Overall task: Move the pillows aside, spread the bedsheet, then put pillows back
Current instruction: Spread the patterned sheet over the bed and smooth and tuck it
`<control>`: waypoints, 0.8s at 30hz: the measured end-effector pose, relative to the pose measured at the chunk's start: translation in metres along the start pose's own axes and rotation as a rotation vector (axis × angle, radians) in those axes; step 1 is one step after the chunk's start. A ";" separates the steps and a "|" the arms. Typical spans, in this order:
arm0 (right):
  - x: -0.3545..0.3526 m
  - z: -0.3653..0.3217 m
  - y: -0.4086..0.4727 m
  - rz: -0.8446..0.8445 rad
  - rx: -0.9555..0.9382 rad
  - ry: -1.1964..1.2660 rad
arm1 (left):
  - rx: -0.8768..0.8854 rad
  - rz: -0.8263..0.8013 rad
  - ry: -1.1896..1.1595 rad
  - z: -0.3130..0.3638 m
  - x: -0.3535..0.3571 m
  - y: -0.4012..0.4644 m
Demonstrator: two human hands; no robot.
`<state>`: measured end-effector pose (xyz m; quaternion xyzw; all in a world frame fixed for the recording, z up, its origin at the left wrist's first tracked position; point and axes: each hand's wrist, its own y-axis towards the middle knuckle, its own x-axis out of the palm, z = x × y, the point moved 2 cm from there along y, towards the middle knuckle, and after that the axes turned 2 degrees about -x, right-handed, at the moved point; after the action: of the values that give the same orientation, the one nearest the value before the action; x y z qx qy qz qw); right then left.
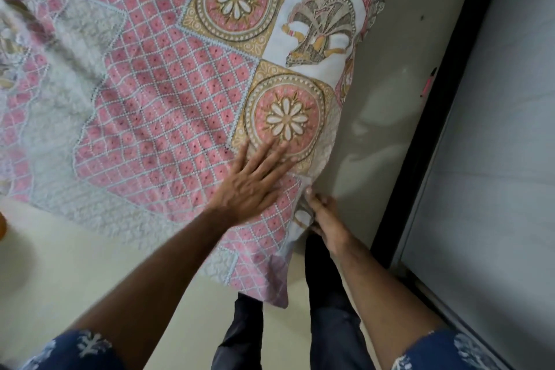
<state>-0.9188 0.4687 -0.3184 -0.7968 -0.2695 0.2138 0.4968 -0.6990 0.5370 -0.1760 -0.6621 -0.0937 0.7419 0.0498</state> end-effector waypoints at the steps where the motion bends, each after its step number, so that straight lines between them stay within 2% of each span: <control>1: 0.005 0.016 -0.011 -0.013 0.007 -0.045 | -0.008 -0.006 -0.013 0.002 0.006 -0.019; 3: 0.026 0.032 -0.052 -0.072 0.011 0.015 | -0.012 0.000 -0.048 0.009 0.015 -0.060; 6: 0.056 0.060 -0.106 -0.160 0.158 0.102 | -0.011 -0.014 -0.047 0.017 0.030 -0.111; 8: 0.070 0.080 -0.126 -0.184 0.145 0.144 | -0.039 -0.026 -0.059 0.022 0.039 -0.143; 10: 0.081 0.100 -0.142 -0.158 0.070 0.175 | -0.073 -0.066 -0.090 0.025 0.048 -0.173; 13: 0.095 0.125 -0.158 -0.026 -0.015 0.199 | -0.093 -0.181 -0.111 0.031 0.068 -0.216; 15: 0.094 0.149 -0.156 0.083 -0.055 0.104 | -0.107 -0.271 -0.079 0.033 0.080 -0.240; 16: 0.093 0.157 -0.154 0.085 -0.111 0.024 | -0.109 -0.312 -0.051 0.034 0.084 -0.247; 18: 0.094 0.151 -0.169 0.054 -0.166 0.096 | -0.140 -0.341 -0.025 0.035 0.086 -0.254; 21: 0.085 0.156 -0.170 0.013 -0.240 0.067 | -0.214 -0.223 -0.023 0.034 0.084 -0.247; 24: 0.081 0.169 -0.158 -0.067 -0.292 -0.049 | -0.152 -0.091 0.087 0.033 0.088 -0.241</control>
<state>-0.9941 0.6922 -0.2514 -0.8456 -0.3361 0.1750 0.3759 -0.7542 0.7875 -0.2093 -0.6908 -0.1773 0.7000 0.0370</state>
